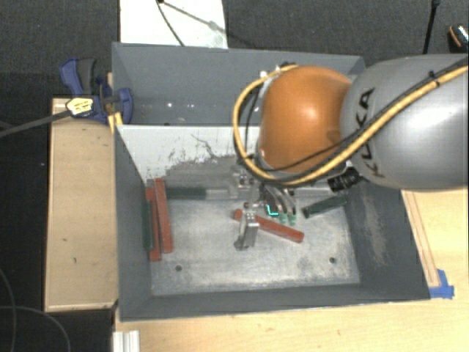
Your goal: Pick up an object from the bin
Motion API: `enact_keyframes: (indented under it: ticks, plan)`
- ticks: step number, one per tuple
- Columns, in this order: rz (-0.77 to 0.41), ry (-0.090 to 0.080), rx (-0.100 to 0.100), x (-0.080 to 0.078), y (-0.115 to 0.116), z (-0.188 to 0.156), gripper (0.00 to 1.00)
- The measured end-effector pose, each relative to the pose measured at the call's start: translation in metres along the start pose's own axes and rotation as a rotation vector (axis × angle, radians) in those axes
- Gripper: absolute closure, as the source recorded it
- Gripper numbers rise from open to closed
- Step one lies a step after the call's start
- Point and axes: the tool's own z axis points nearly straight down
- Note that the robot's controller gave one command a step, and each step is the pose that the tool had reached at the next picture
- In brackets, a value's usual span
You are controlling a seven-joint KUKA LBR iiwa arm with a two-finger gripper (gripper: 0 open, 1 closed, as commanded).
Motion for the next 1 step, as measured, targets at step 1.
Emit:
enact_keyframes:
  ticks: [1]
  plan:
    - [-0.228,-0.006,0.0,-0.0089,-0.0494,0.1462,0.0]
